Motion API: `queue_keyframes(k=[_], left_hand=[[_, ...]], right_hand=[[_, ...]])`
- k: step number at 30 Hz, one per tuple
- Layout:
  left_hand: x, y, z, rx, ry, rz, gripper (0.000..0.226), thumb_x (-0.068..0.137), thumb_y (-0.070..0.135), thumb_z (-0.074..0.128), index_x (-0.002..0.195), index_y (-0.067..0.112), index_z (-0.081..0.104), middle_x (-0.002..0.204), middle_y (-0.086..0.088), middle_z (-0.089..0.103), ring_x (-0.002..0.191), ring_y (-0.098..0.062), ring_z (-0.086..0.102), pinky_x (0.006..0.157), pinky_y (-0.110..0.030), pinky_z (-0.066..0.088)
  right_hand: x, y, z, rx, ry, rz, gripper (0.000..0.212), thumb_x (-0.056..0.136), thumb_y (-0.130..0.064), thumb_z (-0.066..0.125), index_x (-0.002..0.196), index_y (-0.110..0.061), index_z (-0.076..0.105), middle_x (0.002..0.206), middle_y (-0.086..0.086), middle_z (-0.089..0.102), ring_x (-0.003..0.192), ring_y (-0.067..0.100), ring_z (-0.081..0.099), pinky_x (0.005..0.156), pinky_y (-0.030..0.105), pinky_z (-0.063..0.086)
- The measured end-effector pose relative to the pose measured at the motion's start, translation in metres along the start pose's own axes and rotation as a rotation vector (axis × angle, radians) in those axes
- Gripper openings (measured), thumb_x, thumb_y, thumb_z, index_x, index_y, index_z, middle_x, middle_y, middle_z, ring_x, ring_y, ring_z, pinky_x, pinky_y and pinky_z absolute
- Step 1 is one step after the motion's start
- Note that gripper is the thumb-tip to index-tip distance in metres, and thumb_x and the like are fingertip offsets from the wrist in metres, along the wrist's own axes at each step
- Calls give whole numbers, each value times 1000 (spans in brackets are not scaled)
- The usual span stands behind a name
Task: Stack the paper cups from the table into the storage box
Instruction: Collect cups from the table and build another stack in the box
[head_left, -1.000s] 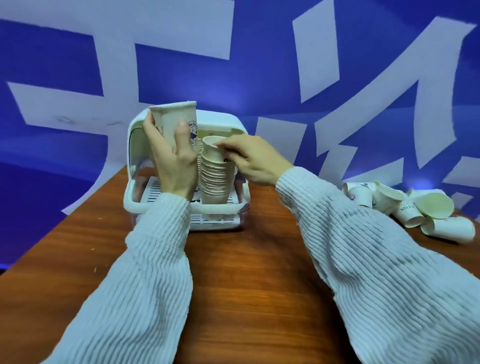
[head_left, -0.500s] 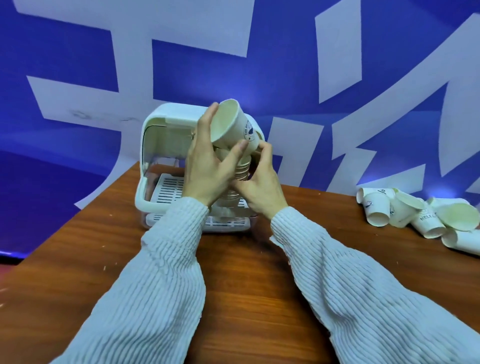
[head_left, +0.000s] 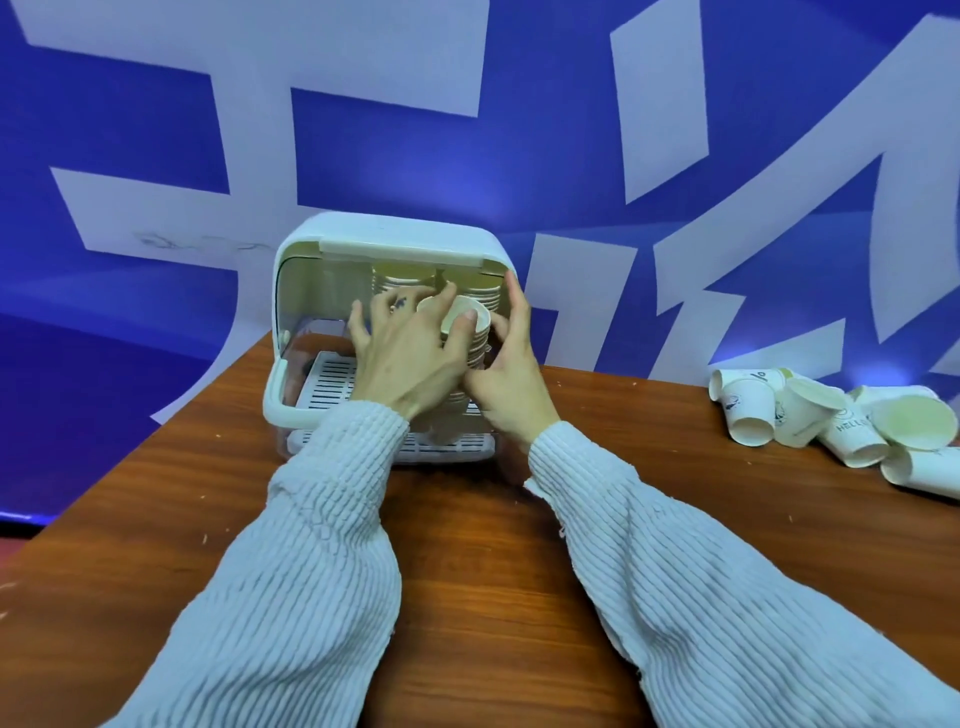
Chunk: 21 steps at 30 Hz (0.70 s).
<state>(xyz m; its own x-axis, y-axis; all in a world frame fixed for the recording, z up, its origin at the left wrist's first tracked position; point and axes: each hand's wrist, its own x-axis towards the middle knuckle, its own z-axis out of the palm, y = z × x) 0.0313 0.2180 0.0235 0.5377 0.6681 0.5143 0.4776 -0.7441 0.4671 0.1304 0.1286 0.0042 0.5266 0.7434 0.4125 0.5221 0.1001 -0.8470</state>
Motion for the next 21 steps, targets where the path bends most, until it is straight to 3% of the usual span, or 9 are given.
queue_keyframes(k=[3, 5, 7, 12, 16, 21], left_hand=[[-5, 2, -3, -81, -89, 4, 79, 83, 69, 42, 154, 36, 37, 157, 2, 40, 144, -28, 35, 120, -57, 22], [-9, 0, -11, -226, -198, -29, 97, 72, 61, 62, 157, 33, 22, 158, -3, 38, 139, -29, 45, 112, -51, 39], [-12, -4, -20, -258, -226, -70, 103, 66, 50, 70, 153, 31, 17, 149, -7, 49, 129, -33, 55, 104, -48, 47], [-3, -28, -47, -169, -31, -248, 91, 65, 51, 71, 143, 31, 27, 136, -5, 59, 120, -35, 60, 101, -49, 48], [-1, -42, -49, -55, 154, -312, 86, 74, 45, 73, 145, 29, 26, 135, -10, 56, 116, -39, 60, 92, -48, 47], [-5, -48, -28, 20, 276, -407, 79, 81, 42, 73, 138, 14, 27, 124, -21, 63, 108, -43, 64, 90, -51, 49]], right_hand=[[-4, 8, 3, 3, 16, 10, 117, 82, -12, 80, 159, -49, 1, 145, -4, 57, 124, 12, 62, 109, 48, 50], [-12, 10, 7, -23, 16, 4, 118, 77, -24, 81, 155, -57, -2, 154, -3, 50, 131, 15, 58, 112, 49, 48], [-26, 14, 13, -88, 30, -5, 114, 80, -35, 79, 154, -59, -4, 159, -8, 44, 139, 15, 51, 115, 48, 43], [-54, 38, 15, -277, 62, -107, 97, 91, -35, 69, 156, -55, 1, 147, -21, 51, 137, -4, 35, 122, 45, 31], [-50, 42, 13, -232, 67, -80, 92, 92, -31, 70, 159, -49, 8, 136, -26, 56, 137, -2, 39, 121, 44, 32], [-49, 48, 15, -242, 62, -85, 91, 92, -33, 69, 159, -48, 10, 130, -24, 59, 131, -9, 37, 119, 35, 30]])
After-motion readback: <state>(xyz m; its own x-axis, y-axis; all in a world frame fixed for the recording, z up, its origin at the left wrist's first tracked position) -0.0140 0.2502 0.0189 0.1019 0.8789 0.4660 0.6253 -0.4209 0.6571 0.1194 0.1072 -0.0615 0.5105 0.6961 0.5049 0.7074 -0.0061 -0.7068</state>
